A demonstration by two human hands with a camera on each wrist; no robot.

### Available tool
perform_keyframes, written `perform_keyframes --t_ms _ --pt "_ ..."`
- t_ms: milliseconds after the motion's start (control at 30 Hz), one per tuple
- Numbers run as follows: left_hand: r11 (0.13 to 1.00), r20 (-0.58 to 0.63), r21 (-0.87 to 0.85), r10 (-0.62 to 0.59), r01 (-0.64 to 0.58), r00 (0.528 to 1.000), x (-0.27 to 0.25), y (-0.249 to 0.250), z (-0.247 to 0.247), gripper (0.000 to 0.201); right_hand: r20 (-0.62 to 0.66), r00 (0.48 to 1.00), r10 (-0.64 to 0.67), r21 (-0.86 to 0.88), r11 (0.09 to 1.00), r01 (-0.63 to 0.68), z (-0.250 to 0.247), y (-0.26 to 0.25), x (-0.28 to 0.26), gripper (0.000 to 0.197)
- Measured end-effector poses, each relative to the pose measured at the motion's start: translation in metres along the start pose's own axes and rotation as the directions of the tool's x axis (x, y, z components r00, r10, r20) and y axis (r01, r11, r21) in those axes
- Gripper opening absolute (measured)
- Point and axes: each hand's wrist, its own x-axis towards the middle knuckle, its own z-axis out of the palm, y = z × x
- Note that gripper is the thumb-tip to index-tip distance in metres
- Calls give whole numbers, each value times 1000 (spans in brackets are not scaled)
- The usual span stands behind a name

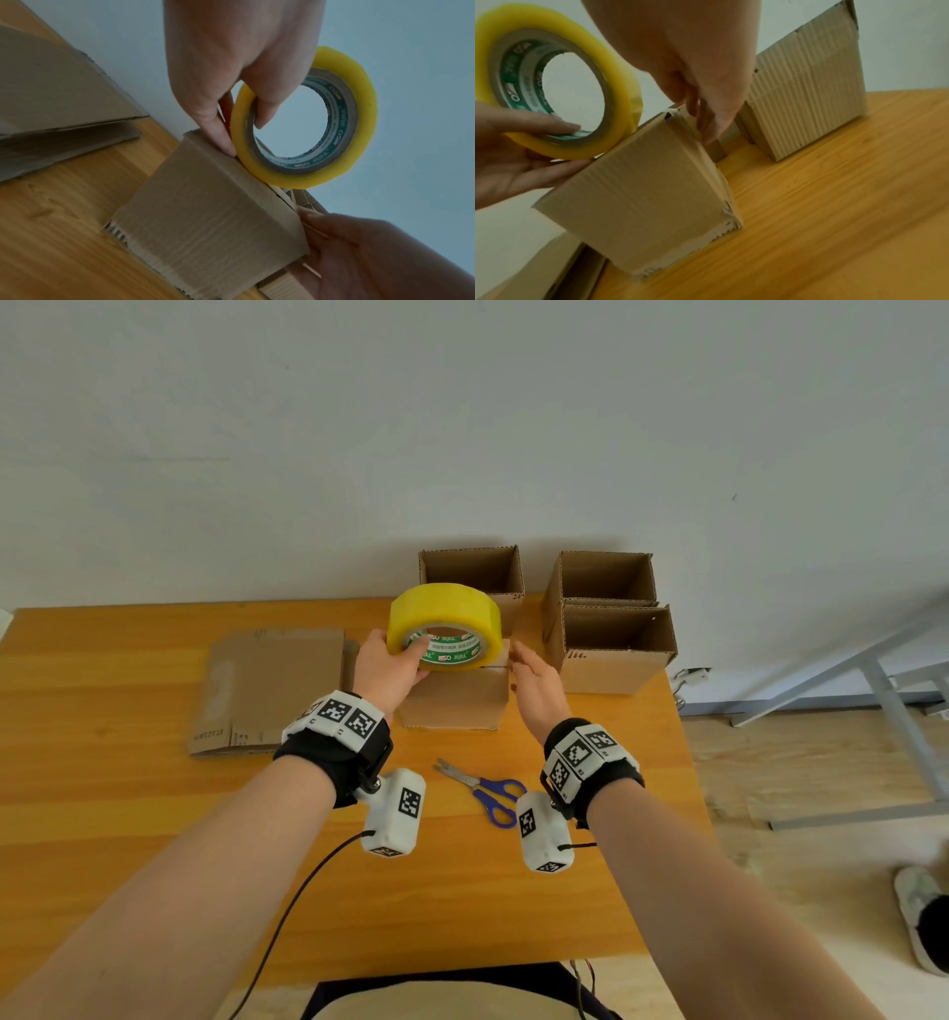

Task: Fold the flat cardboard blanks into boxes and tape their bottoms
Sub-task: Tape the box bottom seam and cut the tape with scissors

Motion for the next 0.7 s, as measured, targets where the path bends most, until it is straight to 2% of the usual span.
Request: perform_keyframes --t_ms 67,167,233,267,367,433,533,700 --pt "1000 -4 3 -2 2 1000 0 0 -1 22 103 994 28 96 995 -38 5 3 -3 51" --pt "1000 2 11 -5 5 1000 0 -1 -1 22 191 981 31 55 998 -42 4 3 -11 67" --pt "1000 3 17 -2 2 1000 0 -1 -1 21 176 981 -75 -106 990 95 2 3 -15 88" --pt "1000 1 22 1 -1 1000 0 0 -1 20 166 975 -150 -240 952 188 2 2 -16 101" --pt "999 13 48 10 -11 1000 -1 1 -2 17 211 943 -258 -600 728 333 3 1 -9 123" --pt "997 29 77 17 -19 999 -3 1 -2 19 261 937 -232 -712 609 349 2 -1 -6 119" --pt "993 41 118 23 -28 999 -4 1 -5 23 284 930 -233 -785 500 365 1 -3 -7 103" --pt "969 33 213 123 -127 992 -11 3 -7 24 323 906 -275 -822 392 412 0 -3 -10 93"
